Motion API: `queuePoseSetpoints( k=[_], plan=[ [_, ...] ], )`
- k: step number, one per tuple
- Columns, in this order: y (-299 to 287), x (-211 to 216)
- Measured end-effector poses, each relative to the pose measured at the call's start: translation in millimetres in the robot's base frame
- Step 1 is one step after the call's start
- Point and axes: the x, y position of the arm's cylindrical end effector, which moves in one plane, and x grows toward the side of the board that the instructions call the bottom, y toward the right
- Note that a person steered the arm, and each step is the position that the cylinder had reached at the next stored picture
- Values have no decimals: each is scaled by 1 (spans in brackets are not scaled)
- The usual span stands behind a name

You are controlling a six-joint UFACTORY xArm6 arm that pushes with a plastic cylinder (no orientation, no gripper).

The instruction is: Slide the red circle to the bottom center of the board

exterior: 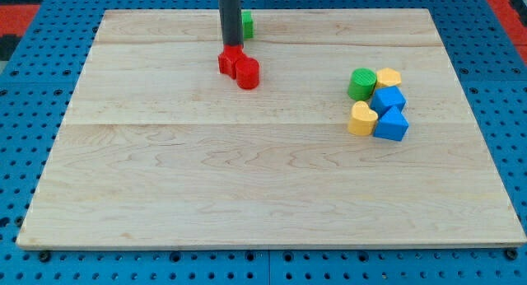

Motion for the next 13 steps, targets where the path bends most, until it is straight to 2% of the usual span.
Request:
queuePoseSetpoints(
  k=[2,4,5,6,7,8,9,12,13],
  plan=[
    [25,75],
    [123,102],
    [124,134],
    [91,137],
    [90,94],
    [75,75],
    [61,77],
    [60,207],
    [110,215]
  ],
)
